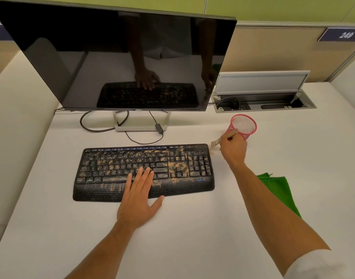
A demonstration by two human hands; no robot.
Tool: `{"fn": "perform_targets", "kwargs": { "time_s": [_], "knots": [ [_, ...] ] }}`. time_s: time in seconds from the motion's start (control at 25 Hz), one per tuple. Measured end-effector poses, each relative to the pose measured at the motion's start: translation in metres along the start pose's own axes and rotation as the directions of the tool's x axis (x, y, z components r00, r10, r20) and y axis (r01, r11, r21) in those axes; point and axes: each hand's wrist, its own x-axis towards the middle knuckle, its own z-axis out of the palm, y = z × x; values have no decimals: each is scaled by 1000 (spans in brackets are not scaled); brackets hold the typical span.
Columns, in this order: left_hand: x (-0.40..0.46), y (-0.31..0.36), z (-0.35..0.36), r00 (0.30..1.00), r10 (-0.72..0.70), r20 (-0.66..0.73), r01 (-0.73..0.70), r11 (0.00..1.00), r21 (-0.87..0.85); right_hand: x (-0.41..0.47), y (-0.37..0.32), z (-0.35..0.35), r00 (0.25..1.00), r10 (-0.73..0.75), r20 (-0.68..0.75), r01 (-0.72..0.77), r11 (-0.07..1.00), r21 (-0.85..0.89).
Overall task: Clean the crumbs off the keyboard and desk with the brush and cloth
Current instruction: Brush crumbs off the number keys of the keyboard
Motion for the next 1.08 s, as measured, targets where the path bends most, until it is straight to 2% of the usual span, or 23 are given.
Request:
{"fn": "perform_targets", "kwargs": {
  "time_s": [0.12, 0.24, 0.4, 0.64, 0.88, 0.96, 1.08],
  "knots": [
    [0, 0, 0, 1000, 1, -3, -1, 1000, 0, -3, -10, 8, 993, -76, 87, 71, 996, 57],
    [0, 0, 0, 1000, 2, -1, -2, 1000, -8, -15, -28, 23, 971, -88, 222, 76, 995, 61],
    [-1, -1, 0, 1000, -3, 1, 3, 1000, -2, -26, -39, 41, 947, -91, 307, 81, 996, 45],
    [0, 0, 0, 1000, 1, 0, -1, 1000, 3, -15, -21, 27, 975, -44, 218, 44, 999, 3],
    [-1, -1, 1, 1000, 10, -25, -10, 1000, -14, -7, -7, -1, 999, -50, 1, 50, 997, -64],
    [-1, 0, 1, 1000, 11, -29, -11, 1000, -14, -6, -7, 0, 996, -86, 12, 86, 996, -25],
    [-1, 0, 1, 1000, 11, -24, -11, 1000, -9, -6, -9, 5, 984, -126, 126, 127, 992, 6]
  ]
}}
